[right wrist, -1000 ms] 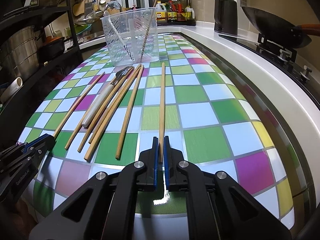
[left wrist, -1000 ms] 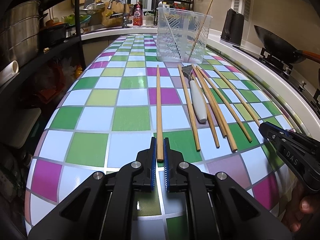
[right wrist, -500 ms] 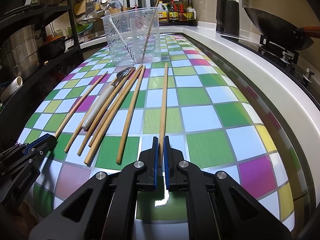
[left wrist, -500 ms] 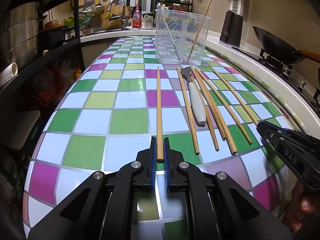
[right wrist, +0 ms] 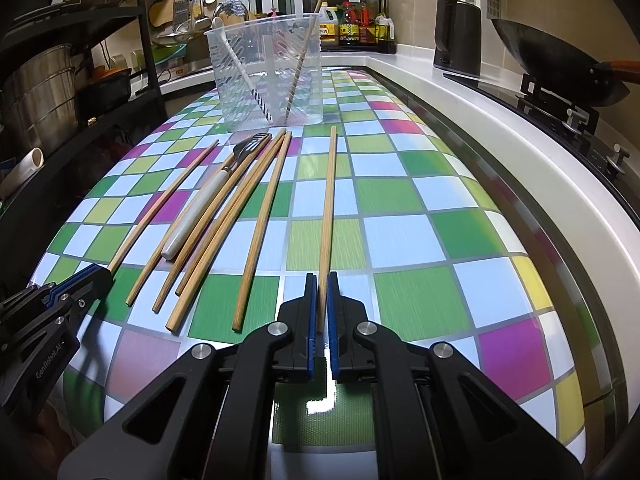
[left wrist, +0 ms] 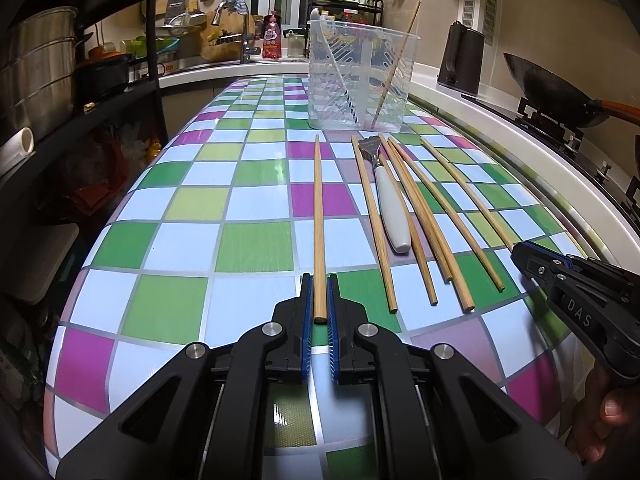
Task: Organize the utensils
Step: 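Lift and carry the chopstick with the left tool while the right tool carries its chopstick to the container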
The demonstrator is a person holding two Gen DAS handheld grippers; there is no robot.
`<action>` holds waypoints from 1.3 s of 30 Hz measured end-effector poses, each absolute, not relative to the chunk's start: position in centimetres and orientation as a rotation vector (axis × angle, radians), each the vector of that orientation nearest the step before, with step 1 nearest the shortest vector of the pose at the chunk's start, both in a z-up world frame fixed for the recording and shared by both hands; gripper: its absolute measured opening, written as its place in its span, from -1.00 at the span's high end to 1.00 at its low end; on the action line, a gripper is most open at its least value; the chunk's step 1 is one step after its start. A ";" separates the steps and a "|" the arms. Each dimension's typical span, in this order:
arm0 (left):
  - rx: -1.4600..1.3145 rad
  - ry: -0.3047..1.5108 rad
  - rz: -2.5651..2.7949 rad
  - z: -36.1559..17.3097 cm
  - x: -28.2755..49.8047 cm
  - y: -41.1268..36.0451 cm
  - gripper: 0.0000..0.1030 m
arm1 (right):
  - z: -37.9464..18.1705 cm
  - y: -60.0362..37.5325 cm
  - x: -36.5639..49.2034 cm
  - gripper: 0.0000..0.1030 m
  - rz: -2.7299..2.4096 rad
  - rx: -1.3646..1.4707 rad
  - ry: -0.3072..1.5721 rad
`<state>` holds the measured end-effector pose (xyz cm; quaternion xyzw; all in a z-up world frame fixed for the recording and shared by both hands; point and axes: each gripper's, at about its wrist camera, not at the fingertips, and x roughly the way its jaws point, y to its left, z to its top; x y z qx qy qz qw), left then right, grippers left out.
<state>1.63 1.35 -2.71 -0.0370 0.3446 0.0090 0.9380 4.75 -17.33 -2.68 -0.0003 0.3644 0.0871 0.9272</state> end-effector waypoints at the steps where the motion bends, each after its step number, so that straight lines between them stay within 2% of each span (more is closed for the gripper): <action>1: -0.080 0.708 0.016 -2.7 1.7 1.4 0.87 | -2.6 -17.4 4.8 0.91 0.180 0.001 0.751; 8: -0.101 0.720 0.009 -2.3 1.4 1.6 0.87 | -2.0 -17.7 4.6 0.91 0.185 0.030 0.764; 16: -0.082 0.653 0.005 -0.3 0.3 1.7 0.87 | 0.1 -18.0 3.4 0.91 0.188 0.043 0.712; 27: -0.022 0.484 0.000 4.5 -0.9 1.8 0.87 | 4.7 -18.4 2.4 0.92 0.182 0.014 0.579; 39: -0.018 0.379 -0.004 9.3 1.0 2.7 0.87 | 10.7 -18.7 3.3 0.92 0.203 -0.017 0.435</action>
